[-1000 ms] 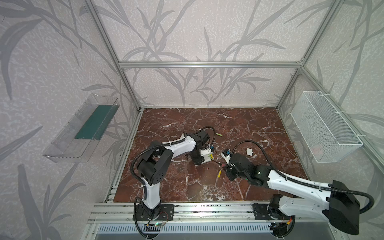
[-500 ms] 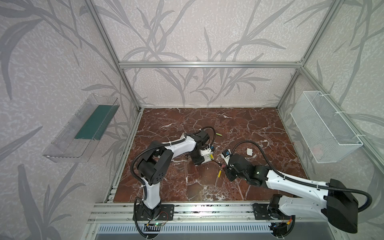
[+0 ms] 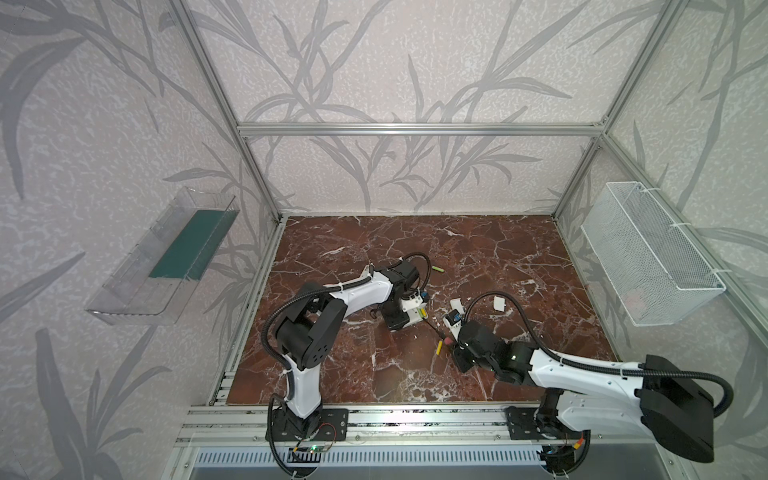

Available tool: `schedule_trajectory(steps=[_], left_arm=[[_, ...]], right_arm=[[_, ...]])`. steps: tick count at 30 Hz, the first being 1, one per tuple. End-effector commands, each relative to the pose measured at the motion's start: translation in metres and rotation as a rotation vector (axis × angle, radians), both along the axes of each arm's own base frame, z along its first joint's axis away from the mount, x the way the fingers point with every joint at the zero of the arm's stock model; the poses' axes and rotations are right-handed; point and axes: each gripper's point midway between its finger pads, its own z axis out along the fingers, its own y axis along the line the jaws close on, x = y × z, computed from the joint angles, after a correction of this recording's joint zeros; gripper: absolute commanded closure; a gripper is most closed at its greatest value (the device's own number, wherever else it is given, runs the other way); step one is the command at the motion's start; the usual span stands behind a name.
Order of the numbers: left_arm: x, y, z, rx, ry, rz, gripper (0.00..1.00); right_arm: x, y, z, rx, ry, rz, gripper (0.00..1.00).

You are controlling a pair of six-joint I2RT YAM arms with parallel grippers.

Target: Unload the batteries from the remote control

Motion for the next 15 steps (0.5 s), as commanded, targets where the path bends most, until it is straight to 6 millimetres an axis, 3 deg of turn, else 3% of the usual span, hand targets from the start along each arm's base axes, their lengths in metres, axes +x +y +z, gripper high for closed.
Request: schedule_trajectory(steps=[1,15], left_arm=[[-0.027,-0.003,-0.027,0.013,0.121,-0.046,0.89],[-0.031,-0.004,-0.028,0.014,0.135,-0.052,0.89]], right_arm=[[0.015,0.004,0.004,0.052,-0.070,-0.064,1.00],[0.023,0.004,0.019,0.134,-0.162,-0.086,1.00]])
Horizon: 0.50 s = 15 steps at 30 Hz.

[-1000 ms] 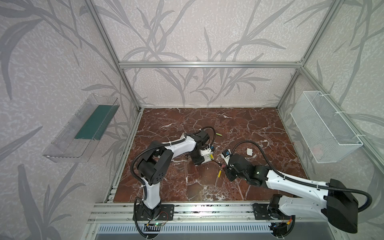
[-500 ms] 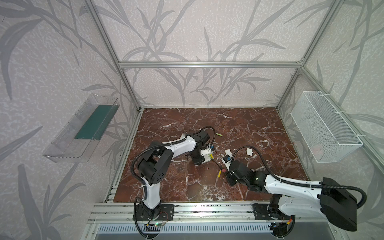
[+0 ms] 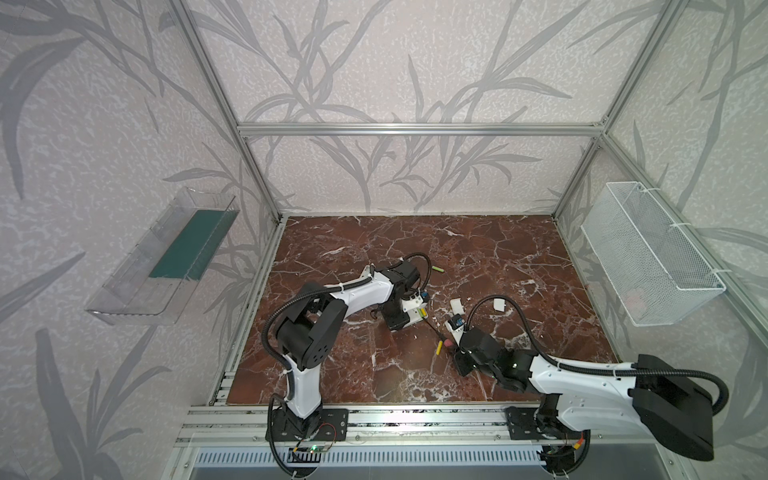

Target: Unload the batteries from the remote control

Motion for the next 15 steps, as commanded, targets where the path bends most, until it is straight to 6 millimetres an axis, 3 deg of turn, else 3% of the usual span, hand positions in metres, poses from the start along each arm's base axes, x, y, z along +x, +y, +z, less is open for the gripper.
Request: schedule_trajectory(steps=[1,15], left_arm=[[-0.0311,-0.0036,-0.0273,0.007,0.139,-0.058,0.89],[-0.0320,-0.0039,-0.0278,0.006,0.150,-0.058,0.89]], right_arm=[[0.0221,0.0050,0.0250,0.092,-0.115,-0.076,1.00],[0.0222,0.0050,0.0249,0.152,-0.147,-0.081,1.00]])
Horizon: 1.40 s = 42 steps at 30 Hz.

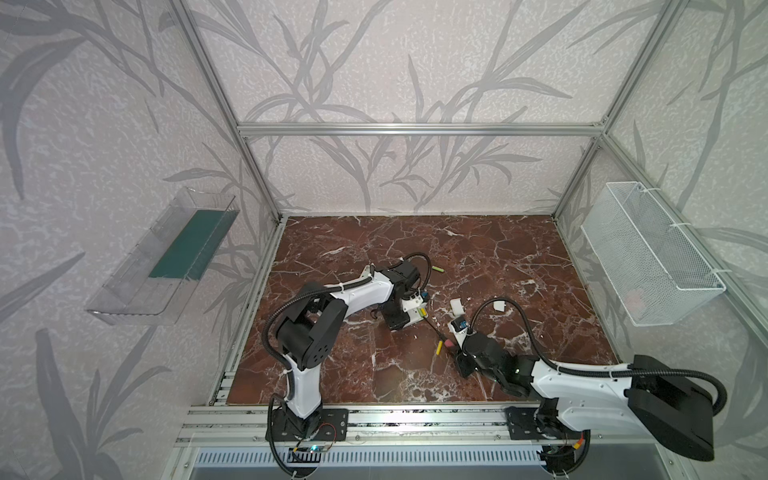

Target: Unload the batteries from the remote control

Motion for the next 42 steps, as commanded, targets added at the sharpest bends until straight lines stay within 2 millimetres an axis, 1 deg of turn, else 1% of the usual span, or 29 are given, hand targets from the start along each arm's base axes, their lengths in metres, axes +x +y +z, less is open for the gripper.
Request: schedule_trajectory(steps=[1,8,15,20,28,42], left_arm=[[-0.032,-0.003,-0.028,0.007,0.148,-0.063,0.89],[-0.032,-0.003,-0.028,0.008,0.148,-0.064,0.89],[-0.033,-0.003,-0.028,0.008,0.149,-0.064,0.89],[-0.033,-0.003,-0.028,0.005,0.150,-0.065,0.89],[-0.033,-0.006,-0.025,-0.010,0.151,-0.068,0.89],[-0.037,-0.009,-0.022,-0.033,0.173,-0.063,0.89]], right_arm=[[0.021,0.007,0.030,0.104,-0.106,-0.071,1.00],[0.021,0.006,0.036,0.121,-0.125,-0.065,1.00],[0.021,0.004,0.036,0.118,-0.130,-0.075,1.00],[0.022,0.007,0.029,0.116,-0.121,-0.071,1.00],[0.023,0.006,0.018,0.113,-0.114,-0.084,1.00],[0.019,0.008,0.002,0.114,-0.123,-0.049,1.00]])
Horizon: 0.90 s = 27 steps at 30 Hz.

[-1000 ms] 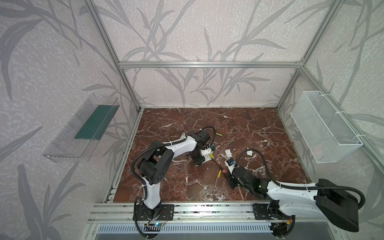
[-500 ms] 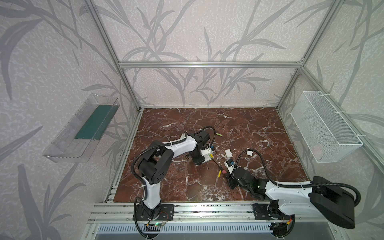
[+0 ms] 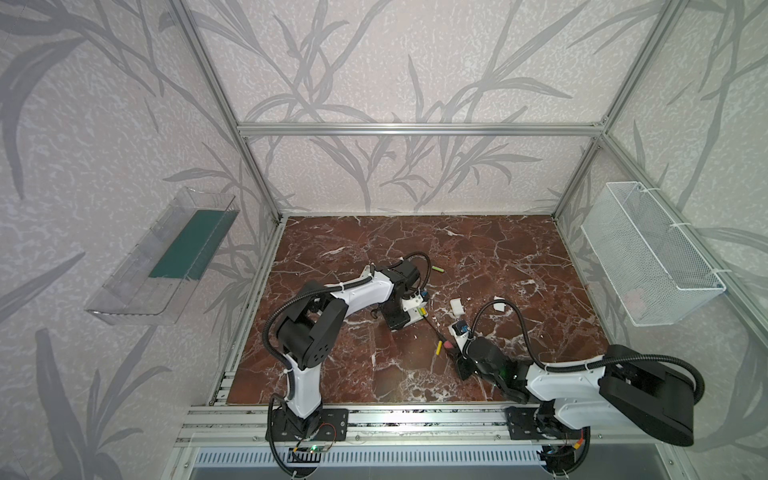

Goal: Unload the batteries from the remote control
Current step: 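Lever the green battery up and out with the right gripper's screwdriver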

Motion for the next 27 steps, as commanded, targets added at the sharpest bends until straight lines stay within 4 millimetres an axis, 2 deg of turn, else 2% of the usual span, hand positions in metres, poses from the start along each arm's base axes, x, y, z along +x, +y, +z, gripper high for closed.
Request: schedule_trajectory(steps=[1,4,21,27], left_arm=[[-0.038,-0.009,-0.021,-0.032,0.169,-0.079,0.89],[-0.039,-0.010,-0.021,-0.037,0.174,-0.080,0.89],[-0.040,-0.007,-0.023,-0.025,0.176,-0.078,0.89],[-0.039,-0.006,-0.024,-0.020,0.171,-0.075,0.89]], right_arm=[[0.017,0.006,0.019,0.071,-0.082,-0.050,1.00],[0.017,0.004,0.014,0.066,-0.086,-0.050,1.00],[0.024,0.008,0.042,0.127,-0.159,-0.067,1.00],[0.023,0.003,0.036,0.082,-0.141,-0.070,1.00]])
